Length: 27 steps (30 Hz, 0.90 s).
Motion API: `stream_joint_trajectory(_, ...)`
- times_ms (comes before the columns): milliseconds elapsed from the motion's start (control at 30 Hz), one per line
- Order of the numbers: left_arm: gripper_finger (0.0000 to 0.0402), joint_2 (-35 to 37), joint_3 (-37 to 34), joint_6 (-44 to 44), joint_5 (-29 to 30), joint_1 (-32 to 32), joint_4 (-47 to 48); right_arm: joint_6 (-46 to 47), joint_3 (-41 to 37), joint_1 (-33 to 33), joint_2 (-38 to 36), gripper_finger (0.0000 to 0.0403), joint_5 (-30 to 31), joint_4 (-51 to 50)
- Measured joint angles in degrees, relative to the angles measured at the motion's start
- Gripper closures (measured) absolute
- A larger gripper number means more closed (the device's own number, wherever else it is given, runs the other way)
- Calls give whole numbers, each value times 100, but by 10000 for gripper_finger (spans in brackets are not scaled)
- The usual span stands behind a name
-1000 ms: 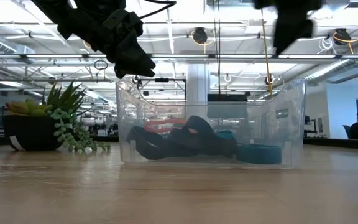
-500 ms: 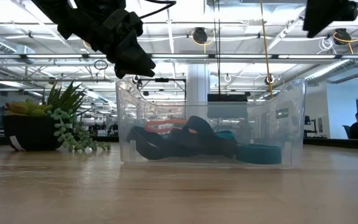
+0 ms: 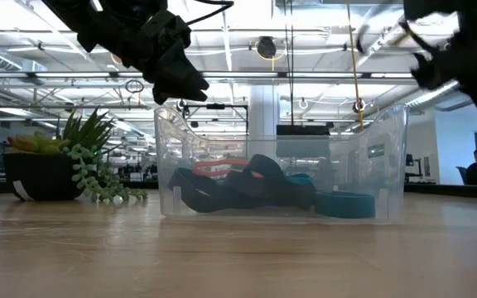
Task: Pick and place rubber bands into bin
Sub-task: Put the bottom green rubber band into the bin
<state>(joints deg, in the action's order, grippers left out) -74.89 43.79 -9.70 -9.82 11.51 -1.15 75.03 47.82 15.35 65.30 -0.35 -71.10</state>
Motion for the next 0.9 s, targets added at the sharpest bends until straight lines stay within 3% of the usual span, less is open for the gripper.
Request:
stream_joint_trajectory(133, 233, 0, 0, -288, 0, -2, -157, 243, -699, -2, 4, 312, 34, 377)
stream_joint_trajectory(300, 234, 0, 0, -595, 1, -1, -316, 407, -660, -9, 10, 325, 526, 603)
stream_joint_trajectory(633, 234, 2, 0, -736, -2, -2, -346, 442, -850, -39, 21, 360, 484, 685)
stream_joint_trajectory(900, 233, 2, 0, -696, 58, -2, -372, -1094, -826, -42, -2, 365, 488, 1433)
